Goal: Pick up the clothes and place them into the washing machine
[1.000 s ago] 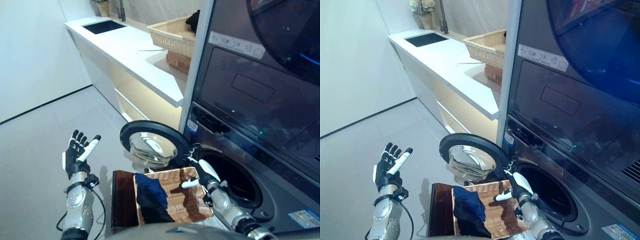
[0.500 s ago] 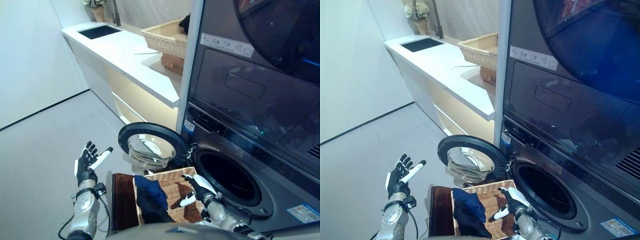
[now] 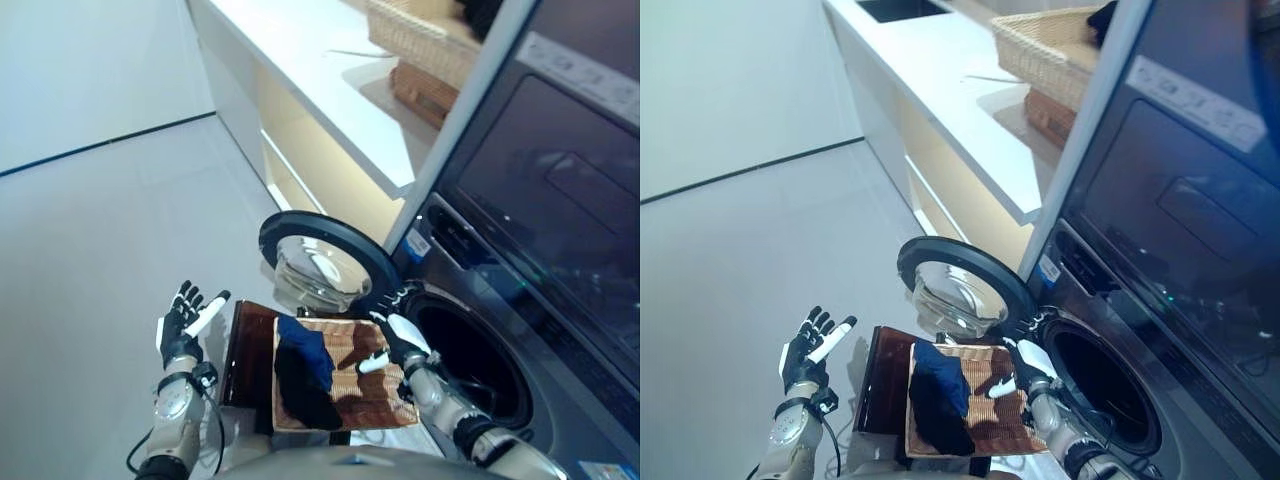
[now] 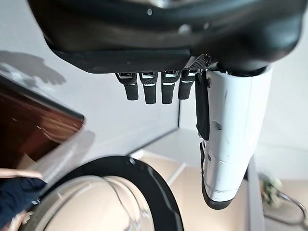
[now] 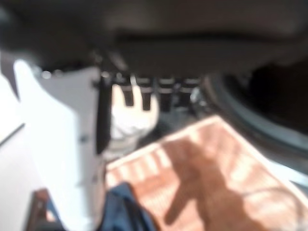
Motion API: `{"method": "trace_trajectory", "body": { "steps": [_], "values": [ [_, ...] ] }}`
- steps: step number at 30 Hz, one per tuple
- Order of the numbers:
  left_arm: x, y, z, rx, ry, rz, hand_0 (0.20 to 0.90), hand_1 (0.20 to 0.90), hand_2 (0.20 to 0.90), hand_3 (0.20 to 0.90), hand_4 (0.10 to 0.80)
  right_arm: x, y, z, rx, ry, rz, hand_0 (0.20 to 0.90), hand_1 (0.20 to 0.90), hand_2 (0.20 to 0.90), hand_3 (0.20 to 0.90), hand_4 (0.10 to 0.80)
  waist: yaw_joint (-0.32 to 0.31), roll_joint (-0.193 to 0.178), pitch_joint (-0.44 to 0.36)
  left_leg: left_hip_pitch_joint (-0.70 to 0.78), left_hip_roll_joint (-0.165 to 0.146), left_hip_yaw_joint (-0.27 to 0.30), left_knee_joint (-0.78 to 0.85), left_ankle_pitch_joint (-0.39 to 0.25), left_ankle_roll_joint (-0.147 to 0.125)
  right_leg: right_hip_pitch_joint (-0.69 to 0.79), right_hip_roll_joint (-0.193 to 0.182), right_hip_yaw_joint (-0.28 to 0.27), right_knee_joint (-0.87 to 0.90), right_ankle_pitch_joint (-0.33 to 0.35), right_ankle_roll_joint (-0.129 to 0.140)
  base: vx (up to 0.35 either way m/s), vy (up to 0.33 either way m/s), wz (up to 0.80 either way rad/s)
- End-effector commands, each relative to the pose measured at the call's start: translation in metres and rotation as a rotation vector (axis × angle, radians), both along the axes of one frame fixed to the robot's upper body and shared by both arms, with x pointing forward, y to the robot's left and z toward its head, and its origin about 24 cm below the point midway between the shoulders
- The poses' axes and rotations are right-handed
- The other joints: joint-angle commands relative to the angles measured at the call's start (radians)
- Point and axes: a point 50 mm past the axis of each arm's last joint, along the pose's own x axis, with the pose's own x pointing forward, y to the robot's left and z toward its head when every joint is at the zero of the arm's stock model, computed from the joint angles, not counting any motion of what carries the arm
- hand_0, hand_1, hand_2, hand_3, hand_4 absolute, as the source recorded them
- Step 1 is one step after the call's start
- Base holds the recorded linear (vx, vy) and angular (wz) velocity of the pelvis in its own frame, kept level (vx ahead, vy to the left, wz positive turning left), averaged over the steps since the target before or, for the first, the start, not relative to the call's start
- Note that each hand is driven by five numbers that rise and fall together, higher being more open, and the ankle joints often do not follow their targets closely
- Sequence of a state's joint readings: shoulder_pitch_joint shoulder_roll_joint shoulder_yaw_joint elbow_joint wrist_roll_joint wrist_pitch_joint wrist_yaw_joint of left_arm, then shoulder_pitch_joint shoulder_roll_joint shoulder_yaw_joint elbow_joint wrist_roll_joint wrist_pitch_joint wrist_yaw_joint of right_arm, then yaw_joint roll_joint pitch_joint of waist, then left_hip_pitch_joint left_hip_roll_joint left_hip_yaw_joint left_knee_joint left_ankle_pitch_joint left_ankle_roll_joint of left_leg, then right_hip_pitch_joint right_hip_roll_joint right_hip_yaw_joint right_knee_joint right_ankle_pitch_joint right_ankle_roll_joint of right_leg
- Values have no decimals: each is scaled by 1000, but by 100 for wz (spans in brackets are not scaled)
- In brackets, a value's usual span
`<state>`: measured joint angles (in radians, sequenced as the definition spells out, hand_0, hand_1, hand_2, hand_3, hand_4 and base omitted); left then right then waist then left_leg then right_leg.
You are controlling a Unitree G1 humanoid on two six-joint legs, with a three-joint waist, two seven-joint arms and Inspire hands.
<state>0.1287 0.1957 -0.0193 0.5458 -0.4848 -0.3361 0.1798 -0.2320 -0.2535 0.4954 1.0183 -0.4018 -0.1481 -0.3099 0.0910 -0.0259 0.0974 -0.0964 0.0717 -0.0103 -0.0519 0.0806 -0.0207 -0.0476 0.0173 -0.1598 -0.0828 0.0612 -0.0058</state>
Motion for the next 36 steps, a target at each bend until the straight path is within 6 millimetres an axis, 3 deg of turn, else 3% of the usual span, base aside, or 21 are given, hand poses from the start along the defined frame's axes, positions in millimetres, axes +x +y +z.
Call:
{"method": "trace_trajectory", "body": {
  "steps": [1,7,17,23,36],
  "values": [
    [44,8,62,145,-315,-79,900,900,900,900,800,43,17,32,46,-190,-12,900,900,900,900,800,10,-65,19,-49,-86,-35,123,-134,3,-34,-24,25,24,-22,59,-117,137,29],
    [52,3,71,169,-354,-122,900,900,900,900,800,55,17,39,44,-229,-42,900,900,900,900,800,23,-38,43,-98,-97,-34,75,-99,18,-107,-44,-2,38,-9,68,-51,116,14],
    [66,-6,94,140,-473,-130,900,900,900,900,800,67,35,49,102,-245,-19,900,900,900,900,800,34,-17,105,-189,-125,-20,93,-89,40,-211,-87,17,81,15,85,-49,122,-4],
    [76,-17,108,144,-534,-175,900,900,900,900,800,74,45,56,161,-260,-52,900,900,900,900,800,41,-6,128,-248,-138,-29,114,-81,42,-259,-115,-6,96,22,95,-29,102,11],
    [81,-11,123,147,-593,-132,900,900,900,900,800,74,60,57,303,-251,-135,900,900,900,900,800,44,-5,173,-369,-155,-34,166,-79,49,-357,-132,-20,114,50,107,-43,55,2]
  ]
}}
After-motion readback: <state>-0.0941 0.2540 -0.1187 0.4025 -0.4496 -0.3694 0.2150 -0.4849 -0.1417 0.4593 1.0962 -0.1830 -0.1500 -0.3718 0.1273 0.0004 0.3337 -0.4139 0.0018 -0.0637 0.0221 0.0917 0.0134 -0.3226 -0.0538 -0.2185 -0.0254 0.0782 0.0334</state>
